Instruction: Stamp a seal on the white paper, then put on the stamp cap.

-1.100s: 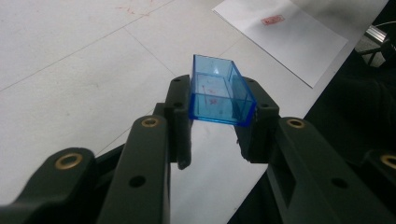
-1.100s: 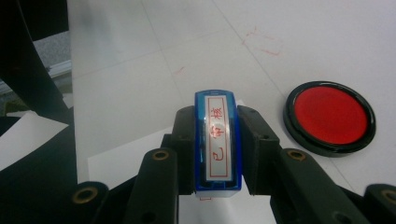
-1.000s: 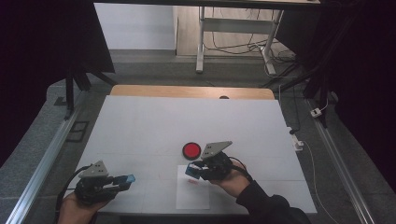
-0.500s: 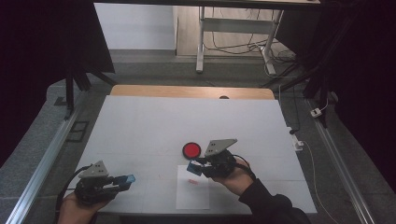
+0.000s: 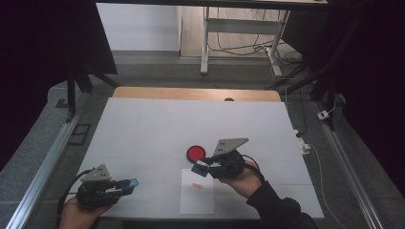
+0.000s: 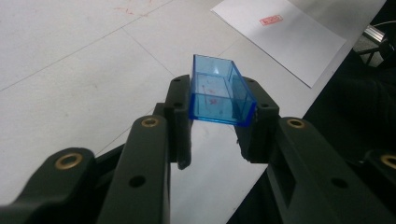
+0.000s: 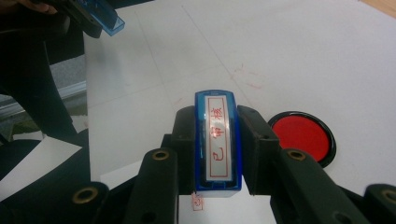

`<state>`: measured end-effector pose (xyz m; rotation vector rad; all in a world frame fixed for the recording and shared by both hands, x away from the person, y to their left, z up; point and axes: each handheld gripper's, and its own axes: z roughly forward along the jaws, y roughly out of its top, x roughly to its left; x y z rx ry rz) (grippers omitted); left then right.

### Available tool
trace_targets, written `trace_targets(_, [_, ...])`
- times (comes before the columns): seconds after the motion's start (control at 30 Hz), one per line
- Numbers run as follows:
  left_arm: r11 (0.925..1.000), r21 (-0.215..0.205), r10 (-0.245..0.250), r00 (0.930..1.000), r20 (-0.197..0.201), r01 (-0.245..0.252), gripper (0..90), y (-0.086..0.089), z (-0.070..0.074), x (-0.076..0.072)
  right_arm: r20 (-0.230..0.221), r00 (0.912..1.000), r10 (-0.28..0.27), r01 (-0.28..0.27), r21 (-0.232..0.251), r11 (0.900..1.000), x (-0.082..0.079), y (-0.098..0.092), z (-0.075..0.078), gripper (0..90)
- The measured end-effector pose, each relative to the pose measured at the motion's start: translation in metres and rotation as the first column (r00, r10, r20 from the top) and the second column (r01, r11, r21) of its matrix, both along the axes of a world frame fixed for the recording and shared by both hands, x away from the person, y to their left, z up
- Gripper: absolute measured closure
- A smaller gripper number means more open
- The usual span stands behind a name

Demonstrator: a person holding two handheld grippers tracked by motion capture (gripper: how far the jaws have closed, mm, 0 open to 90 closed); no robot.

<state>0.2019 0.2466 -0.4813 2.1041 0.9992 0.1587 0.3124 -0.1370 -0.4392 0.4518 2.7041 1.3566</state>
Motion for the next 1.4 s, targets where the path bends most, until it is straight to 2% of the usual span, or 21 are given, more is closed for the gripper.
trace_targets(0.4, [0.9999, -0.01, -0.004, 1.0, 0.005, 0.004, 68.0, 0.0, 0.0, 0.0, 0.01, 0.9999, 0.003, -0.003, 0.006, 1.0, 0.0, -0.001, 0.002, 70.0])
trace_targets(0.7, [0.9985, -0.009, -0.054, 0.9983, 0.021, 0.054, 68.0, -0.009, 0.003, 0.003, 0.001, 0.9999, 0.011, -0.011, 0.013, 1.0, 0.001, -0.002, 0.005, 70.1])
trace_targets(0.8, [0.9968, -0.027, -0.074, 0.9968, 0.03, 0.075, 68.0, -0.011, 0.005, 0.005, 0.007, 0.9998, 0.019, -0.019, 0.015, 1.0, 0.0, -0.002, 0.007, 70.0])
trace_targets(1.07, [0.9933, -0.035, -0.108, 0.9925, 0.056, 0.11, 67.9, -0.02, 0.009, 0.014, 0.013, 0.9998, 0.016, -0.017, 0.021, 1.0, 0.001, -0.003, 0.01, 70.0])
trace_targets(1.27, [0.9872, -0.038, -0.152, 0.9854, 0.077, 0.155, 67.9, -0.027, 0.012, 0.02, 0.012, 0.9996, 0.024, -0.024, 0.03, 0.999, 0.002, -0.005, 0.014, 70.0])
trace_targets(1.4, [0.9842, -0.033, -0.171, 0.9822, 0.078, 0.174, 68.0, -0.032, 0.014, 0.025, 0.014, 0.9995, 0.027, -0.028, 0.037, 0.999, 0.002, -0.005, 0.015, 70.0])
